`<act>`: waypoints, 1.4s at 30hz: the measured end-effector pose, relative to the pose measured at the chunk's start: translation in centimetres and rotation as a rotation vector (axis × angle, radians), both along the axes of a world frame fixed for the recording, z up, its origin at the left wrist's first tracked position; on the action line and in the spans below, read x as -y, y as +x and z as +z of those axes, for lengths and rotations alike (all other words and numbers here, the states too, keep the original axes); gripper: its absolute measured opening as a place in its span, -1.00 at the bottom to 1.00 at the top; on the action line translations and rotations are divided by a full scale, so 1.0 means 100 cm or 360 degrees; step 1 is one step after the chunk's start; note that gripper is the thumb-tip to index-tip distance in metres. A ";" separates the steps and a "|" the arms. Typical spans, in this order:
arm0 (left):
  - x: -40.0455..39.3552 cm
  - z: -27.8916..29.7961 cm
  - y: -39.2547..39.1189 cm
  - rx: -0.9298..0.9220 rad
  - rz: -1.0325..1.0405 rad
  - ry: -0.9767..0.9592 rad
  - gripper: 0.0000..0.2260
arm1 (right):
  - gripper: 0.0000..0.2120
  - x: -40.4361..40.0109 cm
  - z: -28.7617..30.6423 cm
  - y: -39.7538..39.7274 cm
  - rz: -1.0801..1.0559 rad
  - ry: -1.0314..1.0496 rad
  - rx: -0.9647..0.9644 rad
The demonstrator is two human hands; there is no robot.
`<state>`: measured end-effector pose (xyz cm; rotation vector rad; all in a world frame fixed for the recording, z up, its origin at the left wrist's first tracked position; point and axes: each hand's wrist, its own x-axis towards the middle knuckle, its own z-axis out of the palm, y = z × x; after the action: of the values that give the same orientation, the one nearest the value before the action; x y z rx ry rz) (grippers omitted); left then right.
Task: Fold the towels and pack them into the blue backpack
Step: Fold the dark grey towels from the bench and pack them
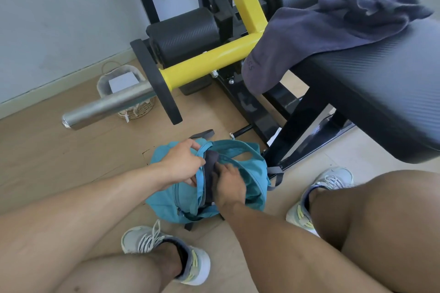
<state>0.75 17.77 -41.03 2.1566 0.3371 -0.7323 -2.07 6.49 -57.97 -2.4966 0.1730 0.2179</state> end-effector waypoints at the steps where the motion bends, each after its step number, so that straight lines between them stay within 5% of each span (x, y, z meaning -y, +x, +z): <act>1: 0.001 0.001 0.001 -0.0019 -0.0007 0.0001 -0.82 | -0.75 0.007 0.005 -0.005 -0.0060 -0.0158 0.0225; 3: 0.002 0.004 0.002 -0.0065 -0.0027 0.0028 -0.82 | -0.69 0.025 0.015 -0.015 -0.0363 -0.0266 0.0412; 6: 0.004 0.005 0.002 -0.0100 -0.0063 0.0092 -0.82 | -0.60 0.060 0.024 -0.026 -0.0840 -0.0138 -0.0022; 9: 0.008 0.005 0.000 -0.0068 -0.0085 0.0150 -0.92 | -0.79 0.078 0.036 -0.033 -0.0878 0.0260 -0.0251; 14: 0.009 0.009 0.005 -0.0067 0.0030 0.0184 -0.66 | -0.87 0.047 0.090 0.011 -0.0863 0.0561 -0.0058; 19: 0.017 0.024 0.007 -0.0020 0.0174 0.0122 -0.72 | -0.62 0.045 0.135 0.053 -0.1176 0.0957 -0.0133; 24: 0.020 0.032 0.014 0.0159 0.0174 0.0069 -0.74 | -0.65 0.057 0.150 0.059 -0.0893 0.0889 -0.0371; 31: 0.025 0.036 0.013 -0.0216 -0.0332 -0.0154 -0.82 | -0.81 0.098 0.193 0.077 -0.0142 0.0012 -0.0613; 35: 0.047 0.051 0.025 0.0102 -0.0232 -0.0329 -0.80 | -0.74 0.101 0.239 0.080 0.0315 -0.0571 -0.0394; 38: 0.064 0.071 0.033 0.0409 -0.0035 -0.0491 -0.82 | -0.75 0.111 0.263 0.084 0.0258 -0.0199 0.0085; 42: 0.072 0.091 0.034 0.0552 -0.0006 -0.0650 -0.82 | -0.82 0.121 0.300 0.063 0.0135 0.0190 0.1230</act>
<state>4.16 10.54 -31.93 1.8470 -0.0029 -0.3757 4.20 -5.65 -27.95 -2.2881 -0.2574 -0.6775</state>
